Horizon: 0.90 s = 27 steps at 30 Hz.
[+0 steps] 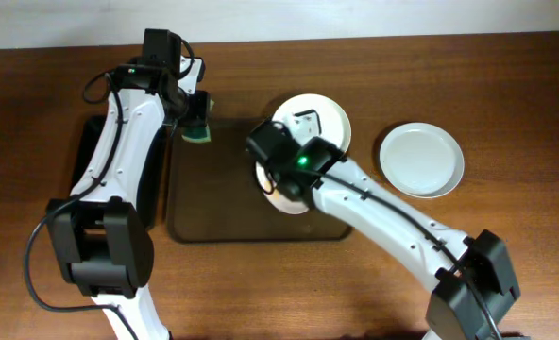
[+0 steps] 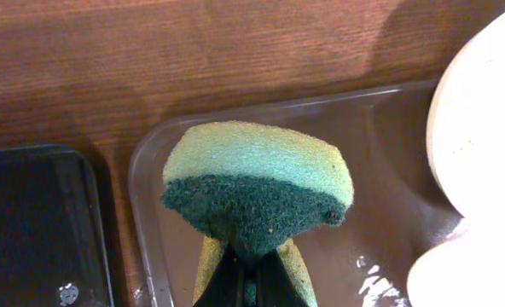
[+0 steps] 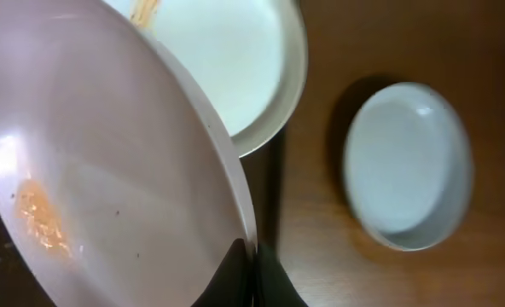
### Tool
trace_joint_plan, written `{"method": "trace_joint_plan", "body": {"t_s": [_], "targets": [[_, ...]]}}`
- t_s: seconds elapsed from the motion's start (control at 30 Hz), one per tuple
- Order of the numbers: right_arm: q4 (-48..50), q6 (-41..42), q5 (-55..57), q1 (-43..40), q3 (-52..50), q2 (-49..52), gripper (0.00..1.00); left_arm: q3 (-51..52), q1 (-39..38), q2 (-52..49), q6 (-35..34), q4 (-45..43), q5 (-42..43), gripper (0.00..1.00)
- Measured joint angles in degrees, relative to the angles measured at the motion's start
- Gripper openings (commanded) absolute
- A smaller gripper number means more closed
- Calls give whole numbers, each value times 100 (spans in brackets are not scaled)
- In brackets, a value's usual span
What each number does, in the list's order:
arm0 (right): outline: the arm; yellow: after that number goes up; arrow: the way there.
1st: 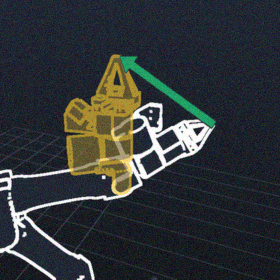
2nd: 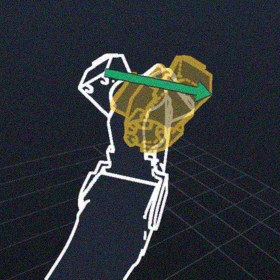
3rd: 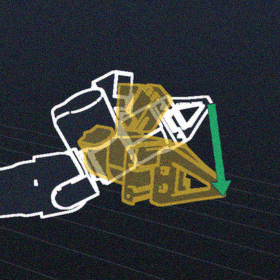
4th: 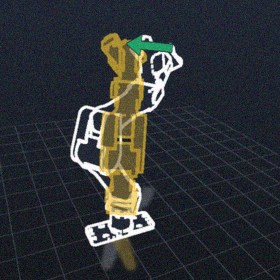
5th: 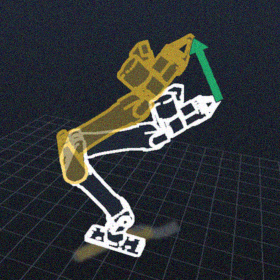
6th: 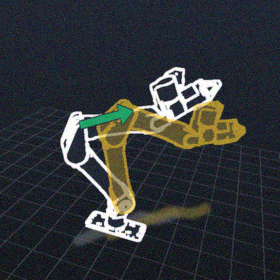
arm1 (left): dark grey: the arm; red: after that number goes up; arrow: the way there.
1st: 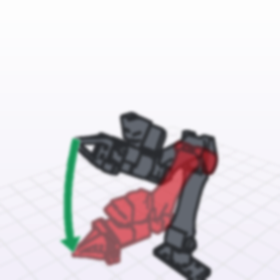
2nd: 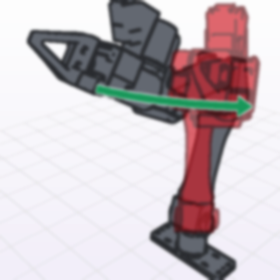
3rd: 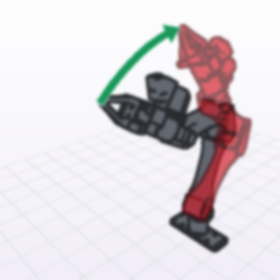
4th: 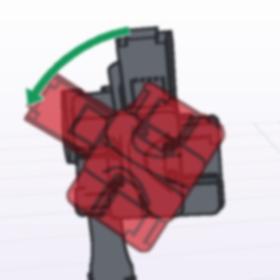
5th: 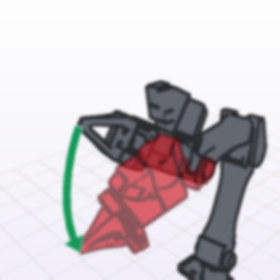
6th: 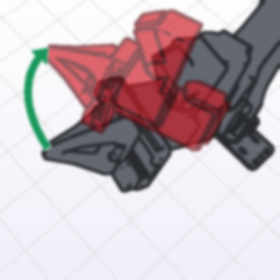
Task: Clean dirty plates on tray and stack at the side
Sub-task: 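Lift the scrubbed plate off the tray with the right gripper, then set the plate onto the plate stack right of the tray, release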
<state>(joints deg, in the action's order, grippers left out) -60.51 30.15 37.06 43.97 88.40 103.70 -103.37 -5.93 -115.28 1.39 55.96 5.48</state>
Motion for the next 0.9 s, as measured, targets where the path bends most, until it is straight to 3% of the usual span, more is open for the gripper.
{"method": "trace_joint_plan", "body": {"t_s": [0.23, 0.53, 0.73, 0.9], "targets": [[-15, -22, 2780, 909, 2, 0, 4, 0, 2, -151, -2, 13, 0, 1], [-17, -22, 3366, 992, 2, 0, 4, 0, 2, -151, -17, 15, 0, 1], [-37, 72, 1727, 780, 17, -28, 4, 0, 2, -151, -17, 24, 0, 1], [-11, 221, -433, -697, 22, -682, 4, 0, 2, -151, -17, 31, 0, 1]]}}
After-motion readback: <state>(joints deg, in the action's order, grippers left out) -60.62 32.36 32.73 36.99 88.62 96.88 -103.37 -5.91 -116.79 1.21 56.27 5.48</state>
